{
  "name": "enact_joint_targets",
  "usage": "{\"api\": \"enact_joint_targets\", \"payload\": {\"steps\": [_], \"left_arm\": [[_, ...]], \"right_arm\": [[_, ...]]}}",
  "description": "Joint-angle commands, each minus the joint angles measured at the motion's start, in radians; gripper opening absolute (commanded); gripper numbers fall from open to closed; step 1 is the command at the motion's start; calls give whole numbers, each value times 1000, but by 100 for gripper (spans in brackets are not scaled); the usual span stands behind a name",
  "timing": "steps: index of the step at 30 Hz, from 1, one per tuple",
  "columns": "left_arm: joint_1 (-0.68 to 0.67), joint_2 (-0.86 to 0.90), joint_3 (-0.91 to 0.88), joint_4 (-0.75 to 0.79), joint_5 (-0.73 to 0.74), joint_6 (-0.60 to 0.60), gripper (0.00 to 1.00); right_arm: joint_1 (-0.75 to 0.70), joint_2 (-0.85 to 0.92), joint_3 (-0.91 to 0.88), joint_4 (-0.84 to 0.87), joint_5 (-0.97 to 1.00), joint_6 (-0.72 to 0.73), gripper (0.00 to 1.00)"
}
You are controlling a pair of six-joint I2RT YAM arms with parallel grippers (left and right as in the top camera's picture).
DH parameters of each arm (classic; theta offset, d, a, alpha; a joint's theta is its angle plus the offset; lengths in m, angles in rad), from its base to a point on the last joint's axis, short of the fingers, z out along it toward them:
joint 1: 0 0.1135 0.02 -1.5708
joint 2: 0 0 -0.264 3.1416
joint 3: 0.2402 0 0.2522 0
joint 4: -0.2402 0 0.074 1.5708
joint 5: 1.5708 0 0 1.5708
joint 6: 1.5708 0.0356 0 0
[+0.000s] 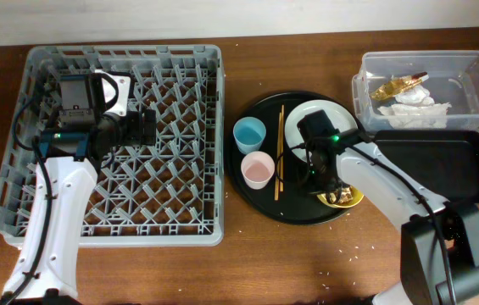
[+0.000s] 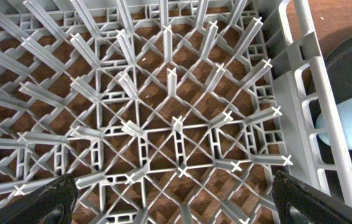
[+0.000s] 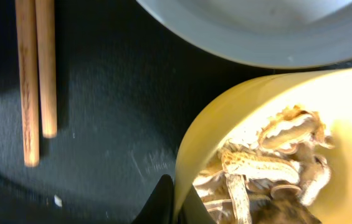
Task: Sort waste into correct bins and load items into the dishwasher rack
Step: 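Grasp yellow bowl with right gripper and carry it over black tray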
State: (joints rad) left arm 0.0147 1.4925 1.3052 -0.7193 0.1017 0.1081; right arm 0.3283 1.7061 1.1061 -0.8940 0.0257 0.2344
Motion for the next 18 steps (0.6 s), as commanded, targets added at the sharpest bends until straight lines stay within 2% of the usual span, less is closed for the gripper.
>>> {"api": "enact_joint_targets", "payload": {"steps": [1, 4, 7, 11, 18], "left_arm": [[8, 5, 16, -1, 11, -10, 100], [8, 5, 16, -1, 11, -10, 100], [8, 5, 16, -1, 11, -10, 100], [8, 5, 16, -1, 11, -10, 99], [8, 5, 16, -1, 11, -9, 100]], "right_arm": [[5, -31, 107, -78, -14, 9, 4], [-18, -73, 220, -174, -43, 8, 4], [-104, -130, 294, -217, -154, -46, 4], [-346, -184, 300, -211, -375, -184, 4], [-763, -77, 298, -176, -860, -397, 4]]}}
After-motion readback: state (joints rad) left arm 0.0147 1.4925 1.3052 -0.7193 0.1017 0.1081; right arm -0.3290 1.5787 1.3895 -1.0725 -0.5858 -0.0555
